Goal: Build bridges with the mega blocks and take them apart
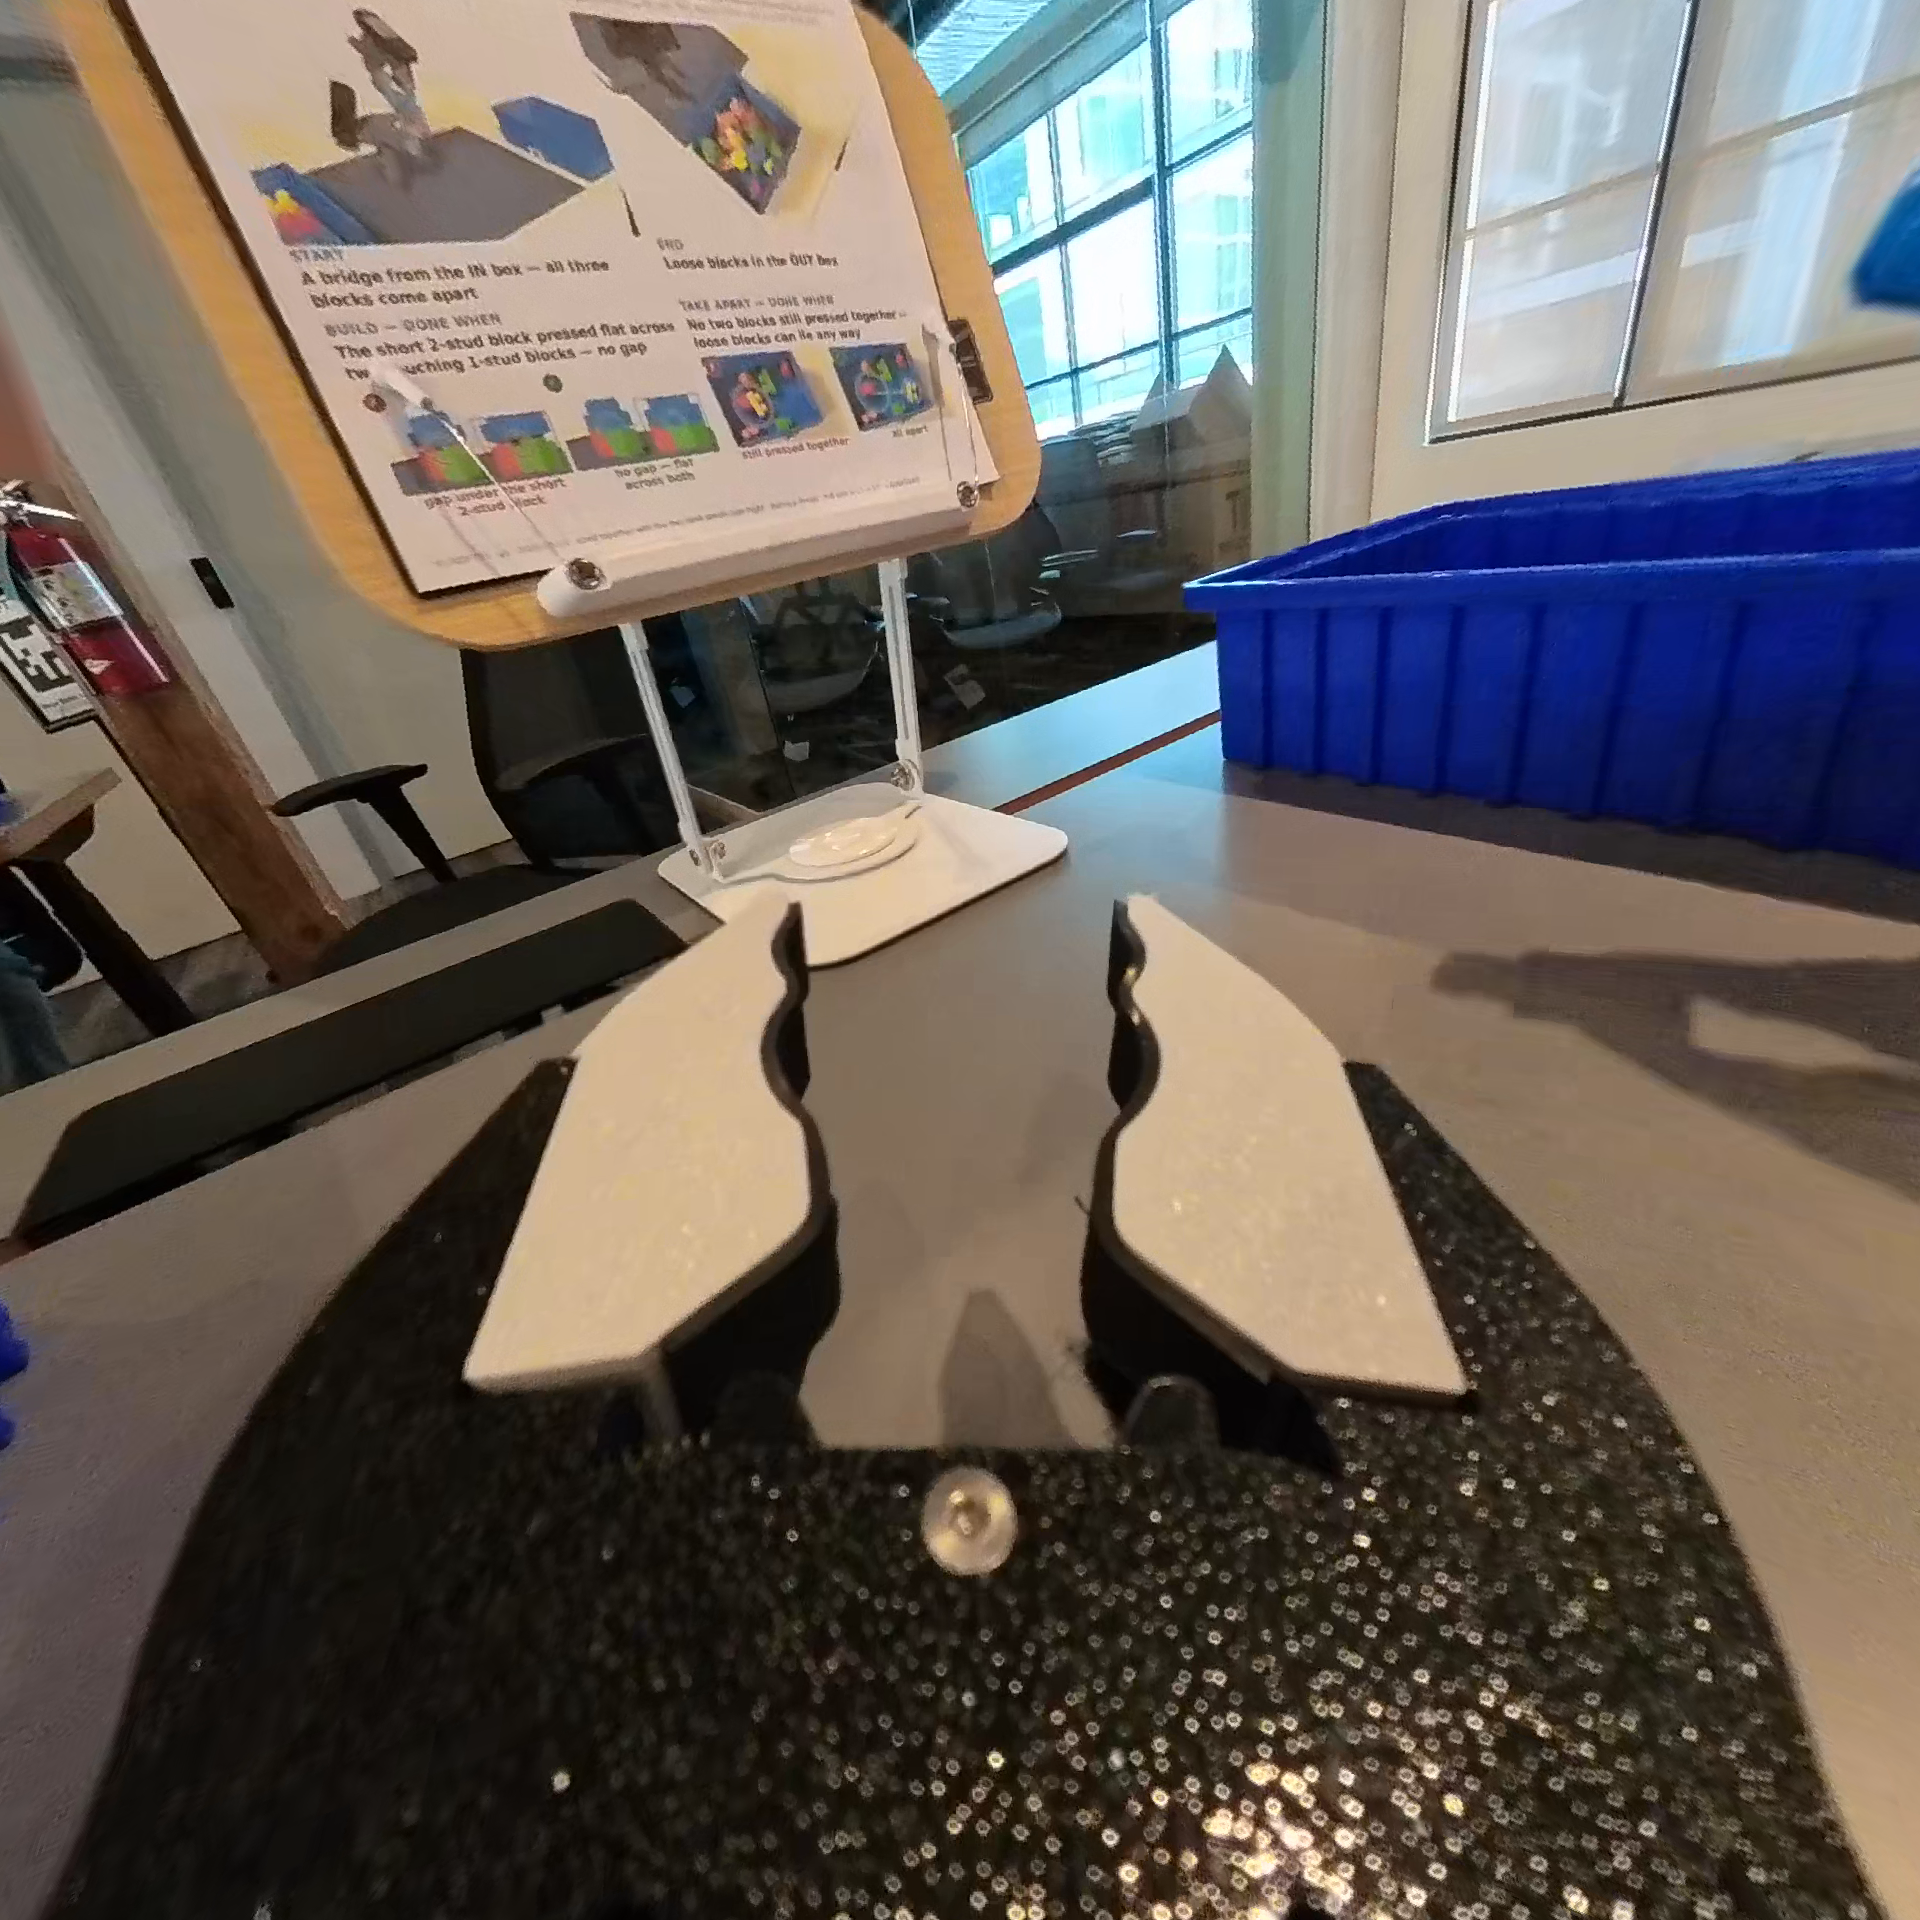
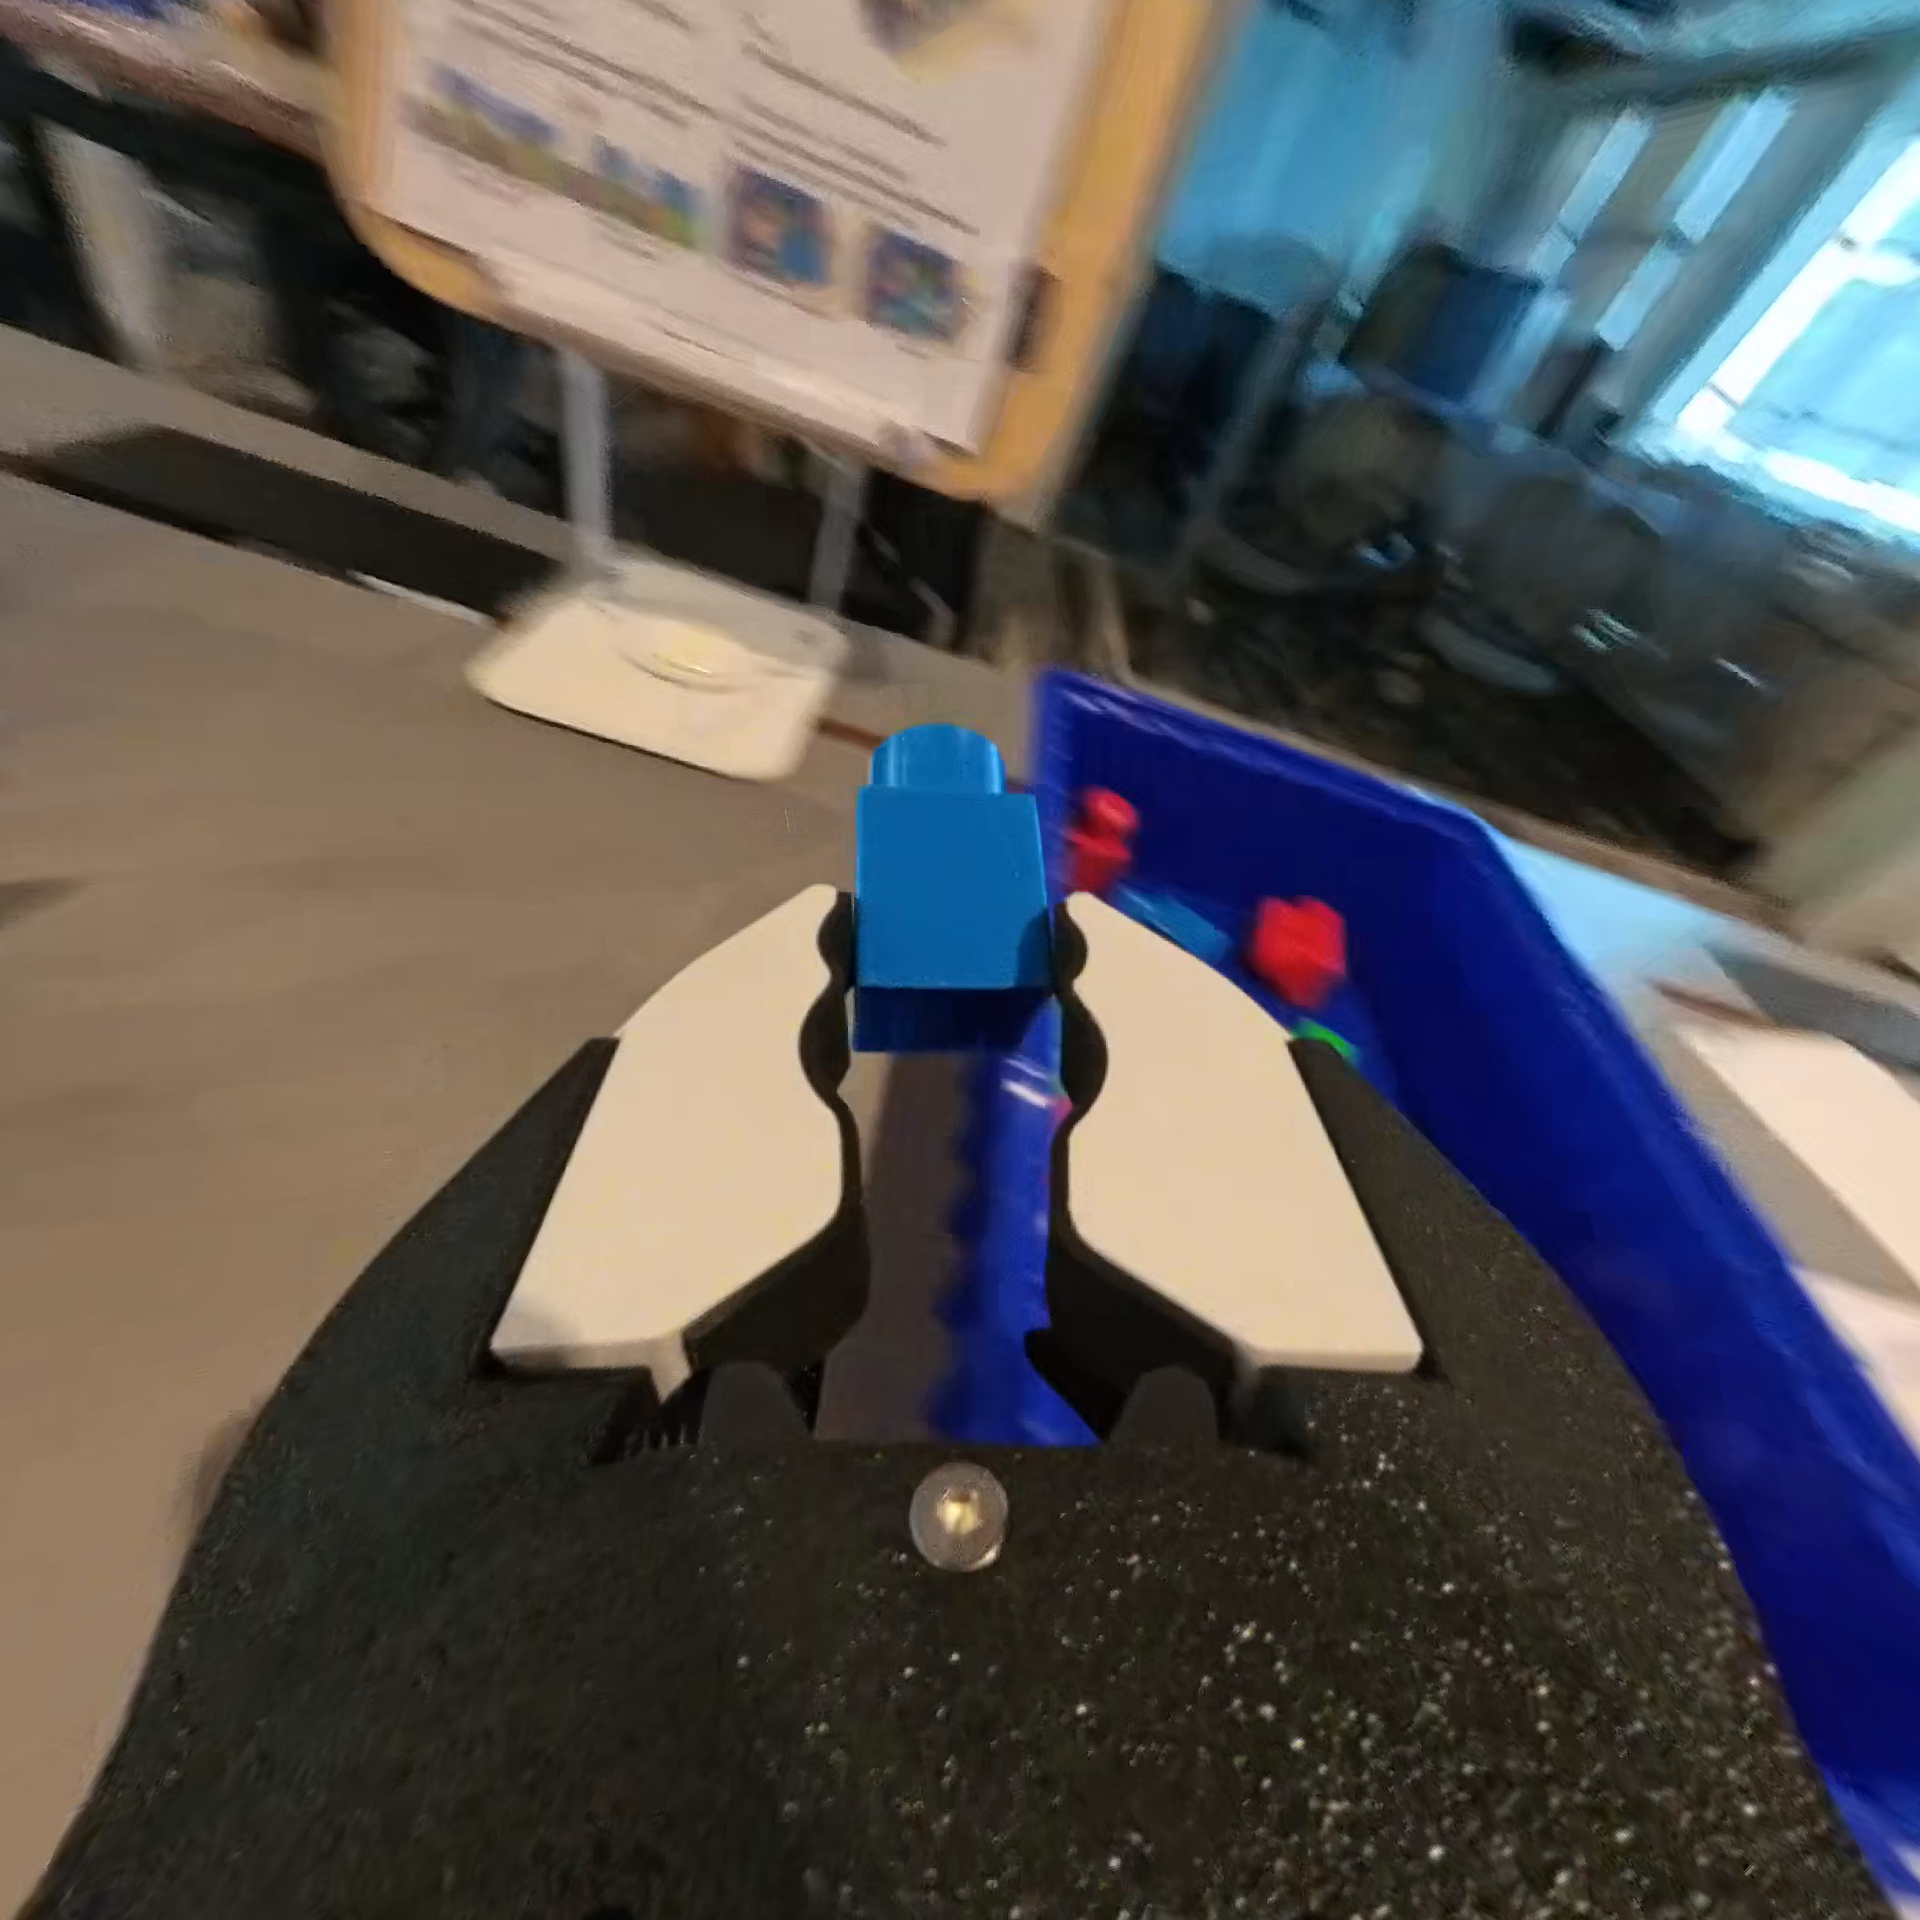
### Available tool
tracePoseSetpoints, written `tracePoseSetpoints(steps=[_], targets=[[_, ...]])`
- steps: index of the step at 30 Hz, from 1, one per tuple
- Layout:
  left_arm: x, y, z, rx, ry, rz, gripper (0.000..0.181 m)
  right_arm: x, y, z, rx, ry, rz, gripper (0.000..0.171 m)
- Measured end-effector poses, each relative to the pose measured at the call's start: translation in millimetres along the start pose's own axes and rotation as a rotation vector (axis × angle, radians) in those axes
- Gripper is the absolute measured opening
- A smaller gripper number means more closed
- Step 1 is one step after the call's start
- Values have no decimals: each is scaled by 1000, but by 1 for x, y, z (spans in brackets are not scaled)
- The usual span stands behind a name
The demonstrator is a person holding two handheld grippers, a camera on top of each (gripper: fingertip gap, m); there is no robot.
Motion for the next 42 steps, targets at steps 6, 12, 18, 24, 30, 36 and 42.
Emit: tracePoseSetpoints(steps=[6, 12, 18, 24, 30, 36, 42], targets=[[36, -5, 14, -4, 23, -30, 54, 20, 61, 89, -62, 185, -363, 36], [79, -16, 22, -75, 33, -102, 54, 19, 62, 87, -21, 173, -311, 64], [125, -53, 23, -167, 3, -131, 47, 2, 2, -1, 45, -87, -27, 56], [162, -85, -5, -107, -161, -243, 48, -25, -20, -122, -190, -501, 156, 57], [206, -98, -70, -158, -427, -226, 47, -44, -27, -227, -342, -823, 186, 58], [246, -95, -109, -127, -610, -173, 47, -75, -83, -309, -163, -987, 265, 58], [282, -86, -133, -200, -697, -231, 46, -125, -152, -410, -68, -1167, 316, 57]])
Point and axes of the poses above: each gripper's, where its closed fingertips meet, x back along the fingers, y out of its underside, z = x × y across the jaws, the point moved 3 cm from there along x, back along the fingers, and after that the axes turned 6 degrees about z, right-handed, at the moved point
